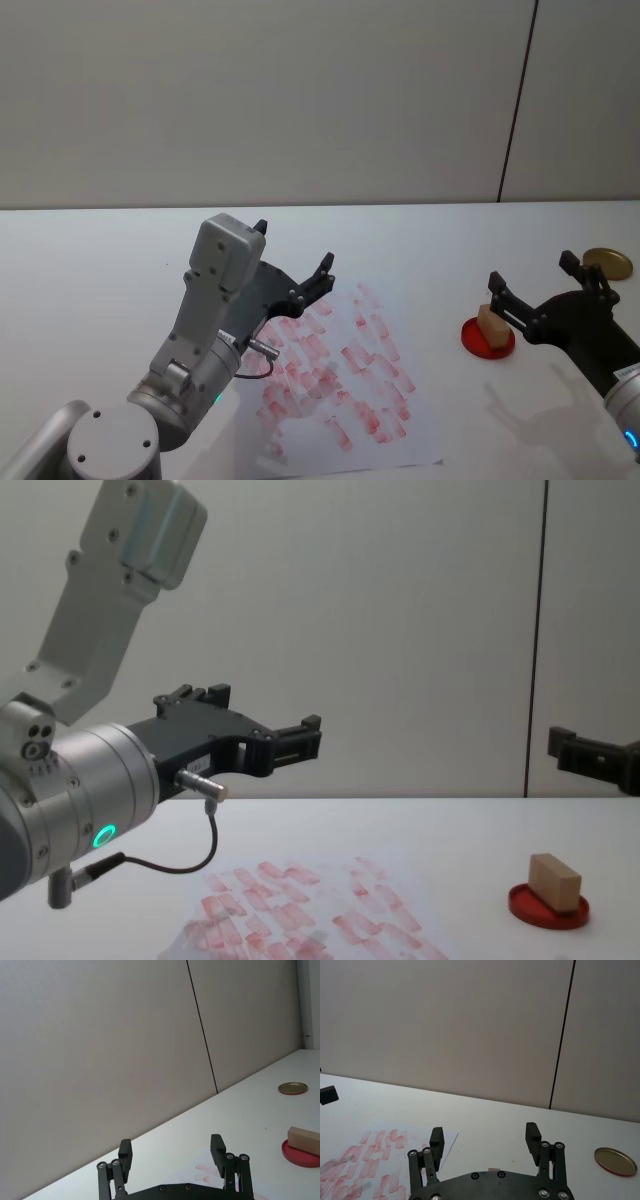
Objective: Use the one hand to pick up the stamp and affix it onto the A4 paper.
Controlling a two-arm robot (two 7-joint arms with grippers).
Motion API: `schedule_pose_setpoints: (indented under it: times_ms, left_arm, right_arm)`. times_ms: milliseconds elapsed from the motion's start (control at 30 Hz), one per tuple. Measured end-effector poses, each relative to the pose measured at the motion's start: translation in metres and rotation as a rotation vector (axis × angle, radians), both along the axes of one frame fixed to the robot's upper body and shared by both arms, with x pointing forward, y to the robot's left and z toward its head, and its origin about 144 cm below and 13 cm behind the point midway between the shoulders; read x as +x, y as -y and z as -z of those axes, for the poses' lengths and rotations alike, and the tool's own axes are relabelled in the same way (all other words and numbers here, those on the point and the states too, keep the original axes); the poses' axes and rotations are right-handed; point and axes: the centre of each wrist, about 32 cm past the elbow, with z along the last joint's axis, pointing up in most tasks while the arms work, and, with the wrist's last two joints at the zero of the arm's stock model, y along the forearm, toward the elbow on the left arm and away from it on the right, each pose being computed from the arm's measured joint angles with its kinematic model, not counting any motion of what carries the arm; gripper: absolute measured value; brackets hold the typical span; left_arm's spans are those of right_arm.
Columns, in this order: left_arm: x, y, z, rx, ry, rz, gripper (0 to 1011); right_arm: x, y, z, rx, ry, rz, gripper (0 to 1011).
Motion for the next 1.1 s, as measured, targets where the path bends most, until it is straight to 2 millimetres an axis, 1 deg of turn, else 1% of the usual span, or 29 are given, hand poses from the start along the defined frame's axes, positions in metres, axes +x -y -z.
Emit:
schedule_pose_setpoints:
  times_ms: [500, 800, 1100]
  left_arm:
    - [0.0, 0.0, 0.0, 0.0, 0.0, 0.0, 993]
    - [0.0, 0.0, 0.0, 0.0, 0.0, 0.0, 993]
    - [0.0, 0.0, 0.0, 0.0, 0.0, 0.0, 993]
  right_arm:
    - [0.0, -0.002, 0.0, -0.002, -0.006, 0.004, 1001]
    - [0.004, -0.016, -0.004, -0.005, -0.071, 0.048, 1001]
    - [0.019, -0.033, -0.005, -0.005, -0.175, 0.112, 1001]
